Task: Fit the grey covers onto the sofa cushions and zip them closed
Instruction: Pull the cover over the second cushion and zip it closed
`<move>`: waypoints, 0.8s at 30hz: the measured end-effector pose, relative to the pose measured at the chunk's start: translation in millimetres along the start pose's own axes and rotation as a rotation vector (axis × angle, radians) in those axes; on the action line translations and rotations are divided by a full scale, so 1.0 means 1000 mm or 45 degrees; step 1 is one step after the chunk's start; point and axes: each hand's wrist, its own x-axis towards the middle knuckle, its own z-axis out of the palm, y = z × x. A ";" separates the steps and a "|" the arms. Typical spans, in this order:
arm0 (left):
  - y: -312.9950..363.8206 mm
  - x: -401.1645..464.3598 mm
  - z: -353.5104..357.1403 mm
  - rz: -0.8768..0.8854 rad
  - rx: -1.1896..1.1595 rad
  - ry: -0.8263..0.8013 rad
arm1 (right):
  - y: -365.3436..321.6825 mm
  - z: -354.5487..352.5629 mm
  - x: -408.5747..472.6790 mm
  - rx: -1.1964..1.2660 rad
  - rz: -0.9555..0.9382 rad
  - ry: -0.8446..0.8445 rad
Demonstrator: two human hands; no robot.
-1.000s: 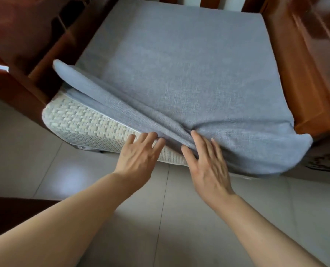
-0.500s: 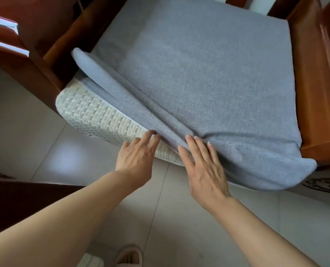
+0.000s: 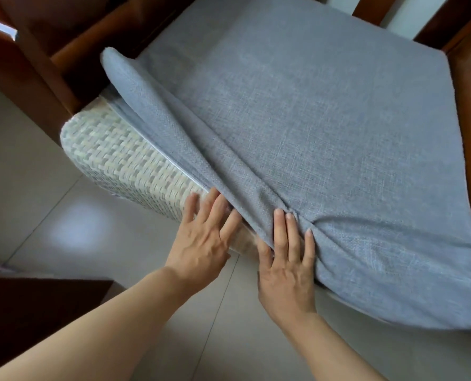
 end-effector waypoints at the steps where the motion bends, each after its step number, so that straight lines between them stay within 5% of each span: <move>1: 0.001 -0.005 0.009 -0.013 0.028 0.034 | 0.000 0.007 0.000 0.010 0.001 0.070; 8: 0.000 -0.007 0.067 -0.014 -0.009 0.541 | 0.000 0.037 0.005 0.029 -0.020 0.604; 13: -0.016 0.003 0.088 0.236 -0.029 0.823 | 0.001 0.060 0.000 -0.040 -0.041 0.812; 18: -0.031 0.002 0.101 0.483 0.092 0.864 | 0.006 0.085 -0.017 -0.166 -0.004 0.852; 24: -0.037 -0.004 0.119 0.517 0.332 0.857 | 0.016 0.101 -0.025 -0.307 0.008 0.814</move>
